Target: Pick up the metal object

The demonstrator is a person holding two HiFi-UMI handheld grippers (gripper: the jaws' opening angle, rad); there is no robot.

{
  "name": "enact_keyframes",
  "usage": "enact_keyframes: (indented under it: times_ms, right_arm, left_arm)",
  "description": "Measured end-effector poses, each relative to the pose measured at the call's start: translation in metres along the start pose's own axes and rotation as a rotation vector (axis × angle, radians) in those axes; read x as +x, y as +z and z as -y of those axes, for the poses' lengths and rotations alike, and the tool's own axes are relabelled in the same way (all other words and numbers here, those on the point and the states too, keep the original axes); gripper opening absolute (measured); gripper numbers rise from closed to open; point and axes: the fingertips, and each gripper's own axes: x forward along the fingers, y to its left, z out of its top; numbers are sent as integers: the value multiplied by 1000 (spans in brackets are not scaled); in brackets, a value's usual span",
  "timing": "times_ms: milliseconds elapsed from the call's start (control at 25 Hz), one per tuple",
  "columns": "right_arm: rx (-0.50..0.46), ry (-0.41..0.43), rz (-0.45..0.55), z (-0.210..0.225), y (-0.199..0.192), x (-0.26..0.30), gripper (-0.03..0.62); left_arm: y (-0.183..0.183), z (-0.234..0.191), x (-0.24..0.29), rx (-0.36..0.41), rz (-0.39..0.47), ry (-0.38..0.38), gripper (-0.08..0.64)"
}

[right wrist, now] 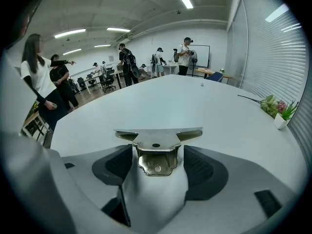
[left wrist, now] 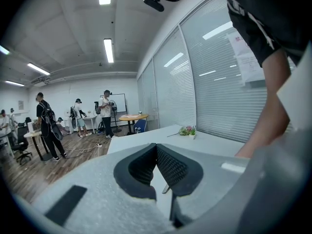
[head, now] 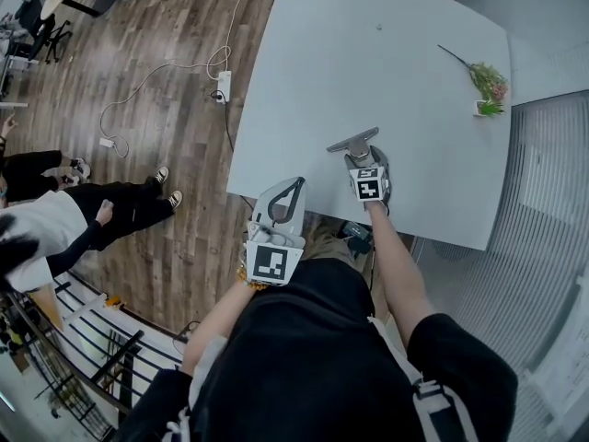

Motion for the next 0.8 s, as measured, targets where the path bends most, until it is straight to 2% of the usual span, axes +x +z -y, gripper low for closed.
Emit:
enact_keyframes:
  times_ms: [120,320,440,560,800]
  right_arm:
    - [-24,18,14,-4,1,3,327]
    - [-7,45,23,-8,-7,14,272]
    - [2,40,11,-3,-17,14,263]
    - [11,51,11,-22,-21,16,259]
    - [28,11,31,-11,-4,1,254]
  left_arm:
    - [-5,-3,-2,12,-10,8,5]
    - [-11,-9,3,49,-28,11,5]
    - [-16,-7,4,31,-12,12,5]
    - [-23,-15,-12,17,-19,34,5]
    - [-5,-18,-9,21,2,35,5]
